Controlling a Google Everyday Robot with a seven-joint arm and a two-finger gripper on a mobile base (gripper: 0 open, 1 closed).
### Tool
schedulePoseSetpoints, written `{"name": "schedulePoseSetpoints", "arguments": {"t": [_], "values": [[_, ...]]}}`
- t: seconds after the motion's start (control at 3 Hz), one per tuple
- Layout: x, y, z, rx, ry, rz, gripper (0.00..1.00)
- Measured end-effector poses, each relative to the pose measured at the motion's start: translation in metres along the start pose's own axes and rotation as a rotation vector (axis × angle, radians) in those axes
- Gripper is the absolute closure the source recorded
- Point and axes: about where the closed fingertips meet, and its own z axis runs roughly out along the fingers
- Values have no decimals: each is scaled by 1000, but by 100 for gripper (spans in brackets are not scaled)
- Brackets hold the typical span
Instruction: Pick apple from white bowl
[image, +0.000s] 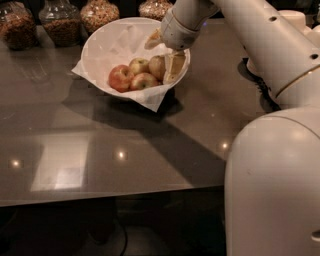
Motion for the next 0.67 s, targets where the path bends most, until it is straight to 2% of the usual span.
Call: {"name": "schedulePoseSetpoints", "arguments": {"t": [0.67], "values": [[11,7,11,-27,7,31,26]]}}
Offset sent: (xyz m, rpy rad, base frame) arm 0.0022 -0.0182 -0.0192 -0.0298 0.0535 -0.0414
